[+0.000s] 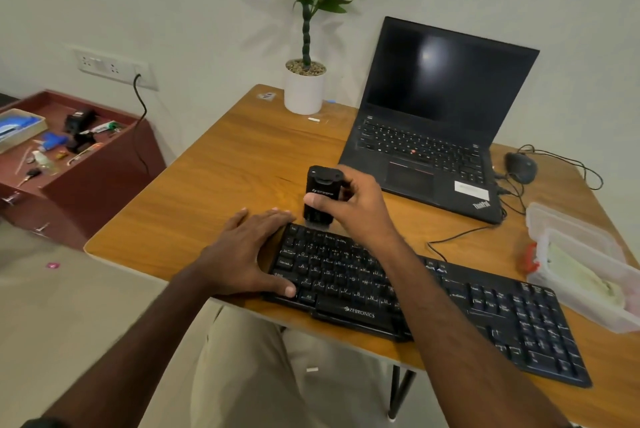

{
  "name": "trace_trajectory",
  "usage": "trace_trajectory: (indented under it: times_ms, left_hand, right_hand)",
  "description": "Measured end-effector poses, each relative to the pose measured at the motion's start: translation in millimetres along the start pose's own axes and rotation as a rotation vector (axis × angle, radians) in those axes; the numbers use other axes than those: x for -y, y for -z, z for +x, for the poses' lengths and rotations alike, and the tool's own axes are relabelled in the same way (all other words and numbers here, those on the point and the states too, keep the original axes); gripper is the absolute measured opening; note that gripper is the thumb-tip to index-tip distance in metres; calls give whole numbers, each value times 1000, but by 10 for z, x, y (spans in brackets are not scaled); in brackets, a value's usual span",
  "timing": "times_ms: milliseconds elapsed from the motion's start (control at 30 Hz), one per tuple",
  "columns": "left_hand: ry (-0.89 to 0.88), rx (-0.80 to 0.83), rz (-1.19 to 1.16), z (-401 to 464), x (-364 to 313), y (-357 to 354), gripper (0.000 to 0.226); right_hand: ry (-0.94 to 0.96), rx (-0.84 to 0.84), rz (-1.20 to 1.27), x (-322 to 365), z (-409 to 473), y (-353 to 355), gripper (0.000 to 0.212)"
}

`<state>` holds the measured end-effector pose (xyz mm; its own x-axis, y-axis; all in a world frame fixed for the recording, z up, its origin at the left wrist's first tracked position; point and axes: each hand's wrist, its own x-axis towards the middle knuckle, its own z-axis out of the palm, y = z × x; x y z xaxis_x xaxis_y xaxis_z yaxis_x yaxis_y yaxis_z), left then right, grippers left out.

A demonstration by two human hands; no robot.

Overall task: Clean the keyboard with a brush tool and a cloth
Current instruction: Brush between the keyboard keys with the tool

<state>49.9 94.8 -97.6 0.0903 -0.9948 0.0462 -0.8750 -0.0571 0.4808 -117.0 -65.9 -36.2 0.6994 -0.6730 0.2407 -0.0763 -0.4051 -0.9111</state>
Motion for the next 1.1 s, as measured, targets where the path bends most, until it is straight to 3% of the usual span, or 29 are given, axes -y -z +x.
trace_trajectory:
  times_ms: [200, 400, 567, 800, 900, 1100]
  left_hand:
    - [24, -36, 33, 14, -21, -26, 124]
    - [3, -28, 49, 12, -11, -41, 112]
    - [-20, -3, 57, 19, -51, -22, 99]
    - [-21, -20, 48, 16, -37, -30, 100]
    - [-19, -18, 47, 21, -34, -31, 101]
    - [-9, -27, 42, 17, -52, -25, 99]
  right_hand:
    - [43, 134, 26, 26, -63, -194, 23]
    - [-54, 96, 48, -88, -100, 244, 23]
    - [-35, 84, 124, 7, -133, 125, 19]
    - [-127, 165, 125, -77, -253, 457, 23]
    - [-107, 112, 61, -57, -256, 671, 20]
    - [-51, 129, 119, -25, -245, 313, 26]
